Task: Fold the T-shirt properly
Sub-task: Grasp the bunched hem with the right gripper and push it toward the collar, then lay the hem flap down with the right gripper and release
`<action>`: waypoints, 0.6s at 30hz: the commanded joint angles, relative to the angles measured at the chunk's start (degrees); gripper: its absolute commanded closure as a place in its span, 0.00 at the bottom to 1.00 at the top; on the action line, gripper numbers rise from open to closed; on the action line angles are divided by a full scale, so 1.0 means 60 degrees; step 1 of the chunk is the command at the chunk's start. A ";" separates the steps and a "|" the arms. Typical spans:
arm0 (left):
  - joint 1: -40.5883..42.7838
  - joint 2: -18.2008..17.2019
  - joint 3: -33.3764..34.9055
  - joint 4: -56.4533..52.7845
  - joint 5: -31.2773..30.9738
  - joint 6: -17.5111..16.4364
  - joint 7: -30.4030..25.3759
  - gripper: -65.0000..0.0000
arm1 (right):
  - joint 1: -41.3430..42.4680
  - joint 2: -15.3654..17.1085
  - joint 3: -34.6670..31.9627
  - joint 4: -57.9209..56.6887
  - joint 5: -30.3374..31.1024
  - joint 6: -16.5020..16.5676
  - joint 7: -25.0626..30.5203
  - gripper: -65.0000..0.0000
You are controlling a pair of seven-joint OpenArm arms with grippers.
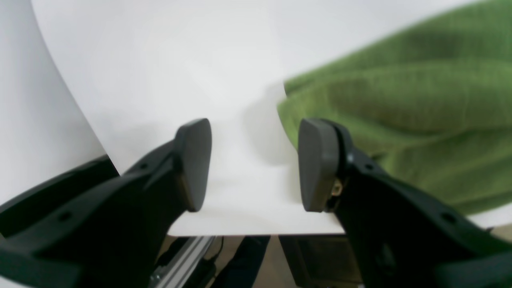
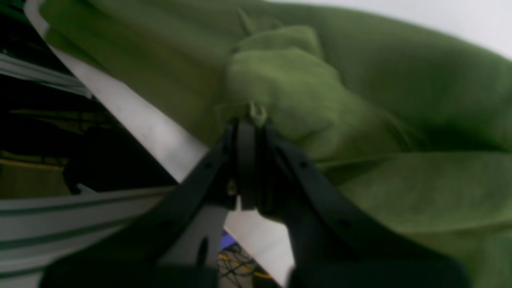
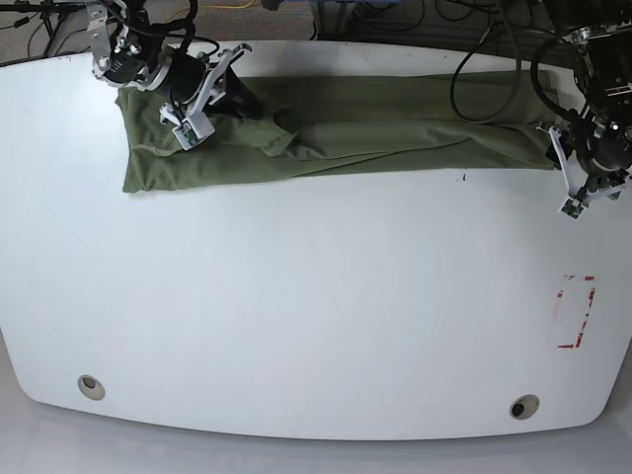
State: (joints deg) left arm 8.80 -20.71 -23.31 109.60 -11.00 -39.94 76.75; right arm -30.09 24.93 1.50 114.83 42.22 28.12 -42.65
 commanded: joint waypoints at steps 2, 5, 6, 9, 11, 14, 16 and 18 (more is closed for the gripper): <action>-0.0008 -0.0175 -0.0064 0.0143 -0.0005 -0.0009 -0.0052 0.50 | -0.0180 0.0248 0.0051 0.0210 0.0165 0.0068 0.0201 0.73; 0.0211 -0.0160 -0.0064 0.0173 -0.0034 -0.0009 -0.0052 0.50 | -0.0268 0.0395 0.0051 0.0210 0.0165 0.0068 0.0201 0.49; 0.0255 -0.0145 -0.0078 0.0187 -0.0034 -0.0009 -0.0052 0.50 | -0.0312 0.0395 0.0065 0.0225 0.0165 0.0068 0.0215 0.43; 0.0329 -0.0043 -0.0108 0.0187 -0.0049 -0.0009 -0.0052 0.50 | -0.0356 0.0409 0.0227 0.0254 0.0165 0.0039 0.0318 0.37; 0.0329 0.0133 -0.0152 0.0187 -0.0093 -0.0009 -0.0052 0.50 | -0.0356 0.0409 0.0461 0.0254 0.0165 0.0039 0.0376 0.38; 0.0343 0.0338 -0.0415 0.0202 -0.0312 -0.0009 -0.0052 0.50 | -0.0326 0.0395 0.0871 0.0254 0.0165 0.0039 0.0376 0.40; 0.0343 0.0558 -0.0606 0.0202 -0.0386 -0.0009 -0.0037 0.50 | -0.0312 0.0395 0.1164 0.0225 0.0165 0.0039 0.0376 0.41; 0.0343 0.0748 -0.0796 0.0202 -0.0415 -0.0009 -0.0023 0.50 | -0.0268 0.0395 0.1428 0.0196 0.0151 0.0009 0.0376 0.42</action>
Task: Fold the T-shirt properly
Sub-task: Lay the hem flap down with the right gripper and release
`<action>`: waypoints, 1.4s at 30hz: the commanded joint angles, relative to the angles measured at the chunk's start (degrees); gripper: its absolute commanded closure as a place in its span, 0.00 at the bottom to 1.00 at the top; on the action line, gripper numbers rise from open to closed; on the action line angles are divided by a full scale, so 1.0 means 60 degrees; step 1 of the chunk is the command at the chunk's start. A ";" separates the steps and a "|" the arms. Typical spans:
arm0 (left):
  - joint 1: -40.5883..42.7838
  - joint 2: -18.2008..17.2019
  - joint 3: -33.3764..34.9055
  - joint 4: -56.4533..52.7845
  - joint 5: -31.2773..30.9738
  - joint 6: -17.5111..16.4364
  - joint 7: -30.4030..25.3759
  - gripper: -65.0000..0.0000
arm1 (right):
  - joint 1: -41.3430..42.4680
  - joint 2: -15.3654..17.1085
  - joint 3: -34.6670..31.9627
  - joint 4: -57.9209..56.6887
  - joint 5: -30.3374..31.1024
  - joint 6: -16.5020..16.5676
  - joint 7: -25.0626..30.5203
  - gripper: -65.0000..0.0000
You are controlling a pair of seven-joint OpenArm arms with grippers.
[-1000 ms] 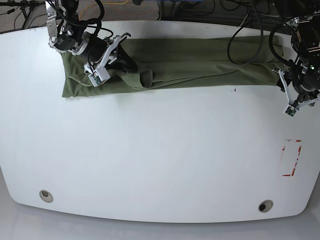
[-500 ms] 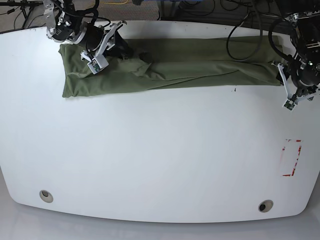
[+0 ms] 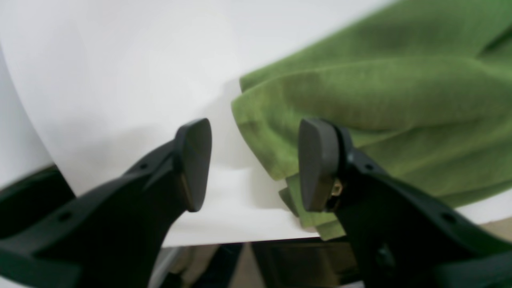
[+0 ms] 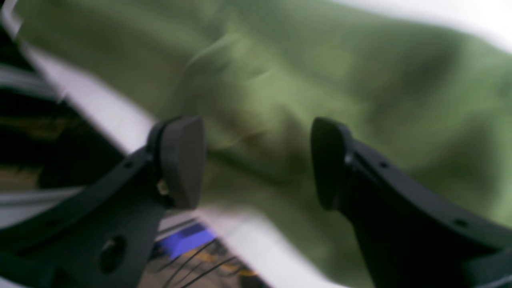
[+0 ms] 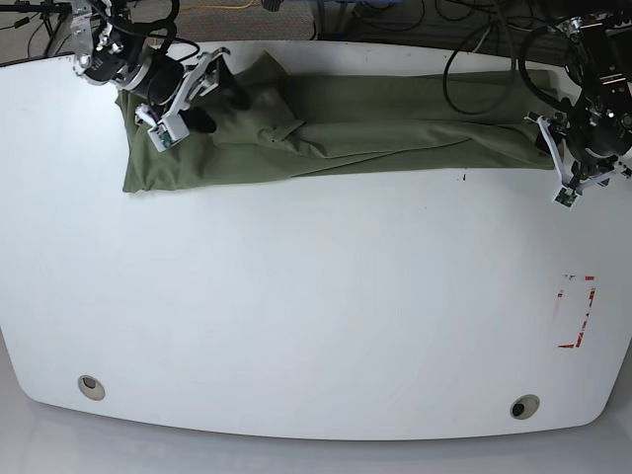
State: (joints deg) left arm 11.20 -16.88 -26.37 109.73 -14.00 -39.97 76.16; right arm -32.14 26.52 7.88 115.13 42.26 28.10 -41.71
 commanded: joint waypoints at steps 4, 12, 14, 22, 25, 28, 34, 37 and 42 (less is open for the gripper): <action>-0.0043 0.0272 -0.0360 0.0165 0.0143 -0.0006 0.0076 0.50 | 0.0148 0.0085 0.0804 -0.0090 0.0143 -0.0002 0.0220 0.49; 0.0338 0.0301 -0.0301 0.0107 0.0157 -0.0006 -0.0012 0.50 | 0.0295 0.0085 0.1156 -0.1306 0.0129 -0.0002 0.0264 0.78; 0.0470 0.0301 -0.0301 0.0034 0.0157 -0.0006 -0.0188 0.54 | 0.0514 0.0085 0.1141 -0.1657 0.0129 0.0013 0.0264 0.85; 0.0675 0.0213 0.0051 -0.1183 0.0157 -0.0006 -0.0906 0.62 | 0.1349 -0.0355 0.1126 -0.2947 -0.1366 0.0072 0.0264 0.90; 0.0661 0.0052 0.0271 -0.1593 0.0157 -0.0006 -0.0935 0.62 | 0.1599 -0.0633 0.1156 -0.3196 -0.2303 0.0086 0.0264 0.90; 0.0499 0.0023 0.0534 -0.1915 0.0157 -0.0006 -0.1140 0.62 | 0.1774 -0.0838 0.1156 -0.3298 -0.3124 0.0086 0.0264 0.90; 0.0045 -0.0138 0.1282 -0.2560 0.0538 -0.0006 -0.1785 0.62 | 0.2038 -0.0985 0.1405 -0.3533 -0.4018 0.0086 0.0264 0.90; -0.0365 -0.0138 0.1619 -0.2912 0.0831 -0.0006 -0.1946 0.62 | 0.2273 -0.0985 0.1815 -0.3972 -0.4003 0.0101 0.0264 0.90; -0.1010 -0.0138 0.1809 -0.3615 0.0934 -0.0006 -0.1961 0.62 | 0.2727 -0.0911 0.2386 -0.4705 -0.4091 0.0394 0.0278 0.90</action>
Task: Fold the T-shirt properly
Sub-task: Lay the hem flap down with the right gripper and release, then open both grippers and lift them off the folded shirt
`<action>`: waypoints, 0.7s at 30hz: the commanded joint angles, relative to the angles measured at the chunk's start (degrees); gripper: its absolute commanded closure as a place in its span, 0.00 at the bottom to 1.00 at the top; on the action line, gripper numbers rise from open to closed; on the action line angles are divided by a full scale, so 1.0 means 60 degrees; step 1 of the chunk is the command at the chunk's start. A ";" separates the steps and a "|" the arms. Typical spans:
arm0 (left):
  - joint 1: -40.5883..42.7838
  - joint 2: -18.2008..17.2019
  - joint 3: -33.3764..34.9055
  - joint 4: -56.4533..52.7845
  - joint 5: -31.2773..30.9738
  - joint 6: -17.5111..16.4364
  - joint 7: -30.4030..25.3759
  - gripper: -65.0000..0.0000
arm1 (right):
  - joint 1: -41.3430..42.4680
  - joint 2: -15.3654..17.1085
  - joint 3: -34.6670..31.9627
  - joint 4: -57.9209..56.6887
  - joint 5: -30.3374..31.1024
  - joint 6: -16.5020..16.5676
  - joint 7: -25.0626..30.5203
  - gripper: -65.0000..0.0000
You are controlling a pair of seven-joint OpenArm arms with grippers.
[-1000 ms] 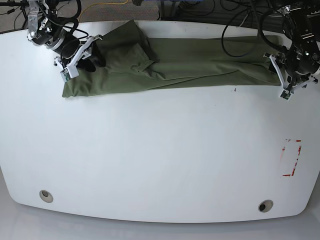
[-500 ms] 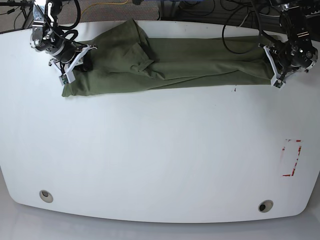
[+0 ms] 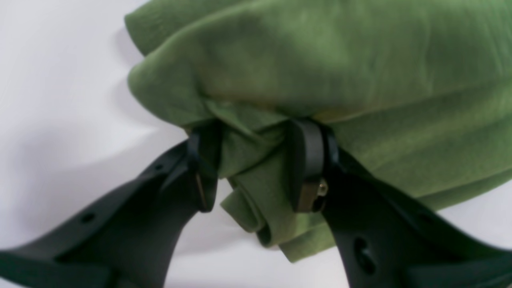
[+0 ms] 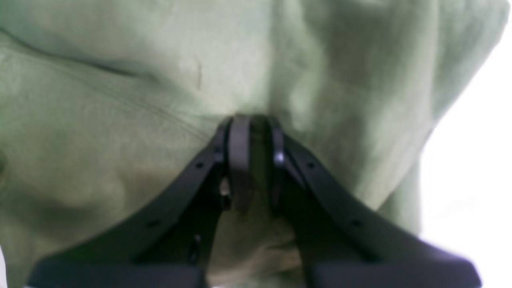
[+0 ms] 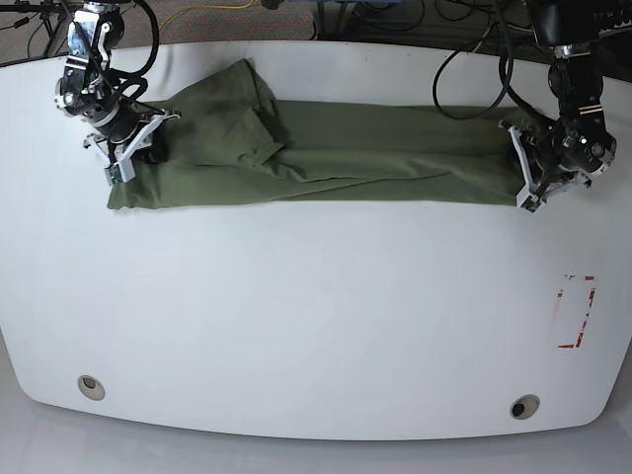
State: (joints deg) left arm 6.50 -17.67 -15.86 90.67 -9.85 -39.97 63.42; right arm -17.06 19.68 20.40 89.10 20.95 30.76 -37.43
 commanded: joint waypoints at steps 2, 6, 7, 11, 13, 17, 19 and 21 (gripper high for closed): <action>-0.0461 -0.0022 0.0057 -0.0673 0.0242 -0.0006 0.0163 0.62 | 0.0345 0.0229 0.0592 -0.0498 -0.0539 0.0008 -0.0436 0.90; -0.0769 -0.0036 0.0042 -0.0805 0.0227 -0.0006 0.0192 0.62 | 0.0433 0.0243 0.0870 -0.0601 -0.0539 0.0008 -0.0436 0.90; -0.0827 -0.0036 0.0042 -0.0775 0.0227 -0.0006 0.0207 0.62 | 0.0433 0.0243 0.0914 -0.0557 -0.0510 0.0008 -0.0436 0.90; -0.0930 -0.0036 0.0027 -0.0746 0.0198 -0.0006 0.0383 0.62 | 0.0433 0.0243 0.0914 -0.0513 -0.0466 0.0052 -0.0450 0.90; -0.1062 -0.0022 0.0013 -0.0687 0.0198 -0.0006 0.0544 0.62 | 0.0477 0.0243 0.0914 -0.0484 -0.0466 0.0052 -0.0450 0.90; -0.1208 -0.0007 -0.0002 -0.0424 0.0198 -0.0006 0.0808 0.62 | 0.0492 0.0156 0.0914 -0.0469 -0.0466 0.0052 -0.0480 0.90; -0.1208 0.0007 -0.0016 -0.0204 0.0198 -0.0006 0.0852 0.62 | 0.0492 0.0156 0.0914 -0.0322 -0.0451 0.0052 -0.0480 0.90; -0.1208 0.0007 -0.0016 0.0045 0.0198 -0.0006 0.0852 0.62 | 0.0492 0.0126 0.0914 -0.0044 -0.0451 0.0052 -0.0509 0.90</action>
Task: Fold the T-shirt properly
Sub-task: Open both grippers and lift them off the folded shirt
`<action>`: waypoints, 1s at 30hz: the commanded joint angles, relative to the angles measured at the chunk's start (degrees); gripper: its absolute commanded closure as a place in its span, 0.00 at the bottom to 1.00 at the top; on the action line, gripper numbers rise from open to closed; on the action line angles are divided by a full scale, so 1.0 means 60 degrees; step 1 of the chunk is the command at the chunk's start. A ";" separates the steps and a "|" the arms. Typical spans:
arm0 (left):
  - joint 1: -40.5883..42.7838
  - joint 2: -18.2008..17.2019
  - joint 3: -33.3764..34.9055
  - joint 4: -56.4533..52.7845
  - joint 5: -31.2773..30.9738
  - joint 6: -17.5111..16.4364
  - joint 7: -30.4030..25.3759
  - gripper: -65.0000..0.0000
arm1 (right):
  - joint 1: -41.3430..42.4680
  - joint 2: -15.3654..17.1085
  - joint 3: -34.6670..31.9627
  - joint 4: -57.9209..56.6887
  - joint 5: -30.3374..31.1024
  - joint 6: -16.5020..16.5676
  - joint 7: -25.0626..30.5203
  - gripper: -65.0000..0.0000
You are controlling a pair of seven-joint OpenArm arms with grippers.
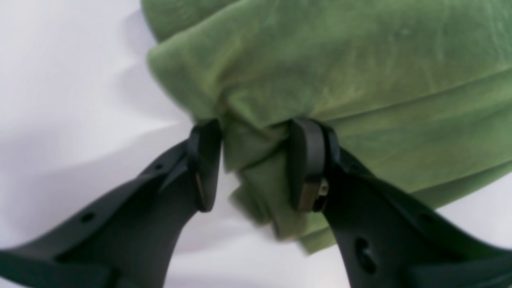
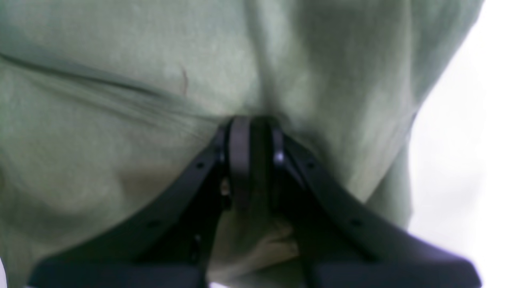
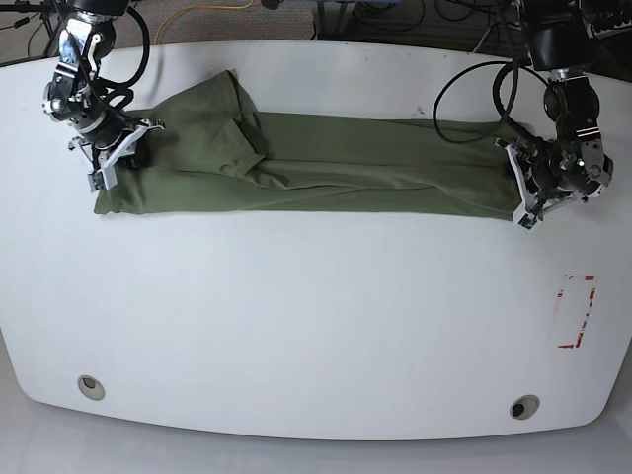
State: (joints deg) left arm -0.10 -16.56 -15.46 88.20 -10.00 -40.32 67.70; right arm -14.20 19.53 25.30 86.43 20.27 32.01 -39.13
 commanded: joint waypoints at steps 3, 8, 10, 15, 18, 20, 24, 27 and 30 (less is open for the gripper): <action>-0.0108 -0.0164 -0.0126 0.0867 0.0209 0.0053 0.0138 0.62 | 0.0014 -0.0097 0.0098 0.1030 -0.0324 -0.0155 -0.0357 0.90; -0.0108 -0.0164 -0.0522 0.1570 0.0209 0.0053 0.0152 0.62 | 0.0014 -0.0302 0.0084 0.2452 -0.0338 -0.0185 -0.1119 0.90; -0.0108 -0.0164 -0.0624 0.1746 0.0209 0.0053 0.0152 0.62 | 0.0117 -0.0434 0.0069 0.2950 -0.0338 -0.0185 -0.1441 0.90; -0.0064 -0.0164 -0.0990 0.2215 0.0223 0.0053 0.0255 0.62 | 0.0395 -0.0874 0.0069 0.3917 -0.0397 -0.0185 -0.2393 0.90; -0.0050 -0.0178 -0.1269 0.2464 0.0209 0.0053 0.0577 0.62 | 0.0410 -0.1020 0.0069 0.4298 -0.0353 -0.0185 -0.2789 0.90; -0.0050 -0.0178 -0.1489 0.2699 0.0209 0.0053 0.0841 0.62 | 0.0381 -0.1035 0.0054 0.4488 -0.0338 -0.0185 -0.2935 0.90; 0.0156 -0.0178 -0.1752 0.3006 0.0209 0.0053 0.1105 0.62 | 0.0322 -0.1343 0.0025 0.4518 -0.0338 -0.0170 -0.3023 0.90; 0.0243 -0.0178 -0.1899 0.3138 0.0209 0.0053 0.1134 0.62 | 0.0161 -0.1401 -0.0180 0.4518 -0.0338 -0.0170 -0.3023 0.90; 0.0463 -0.0164 -0.2045 0.3241 0.0209 0.0053 0.1105 0.62 | -0.0103 -0.1431 -0.0532 0.4518 -0.0338 -0.0185 -0.3009 0.90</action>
State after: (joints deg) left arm 2.31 -16.60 -26.70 105.89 -8.82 -39.94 74.87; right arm -13.67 10.61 23.29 112.44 17.80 30.94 -58.30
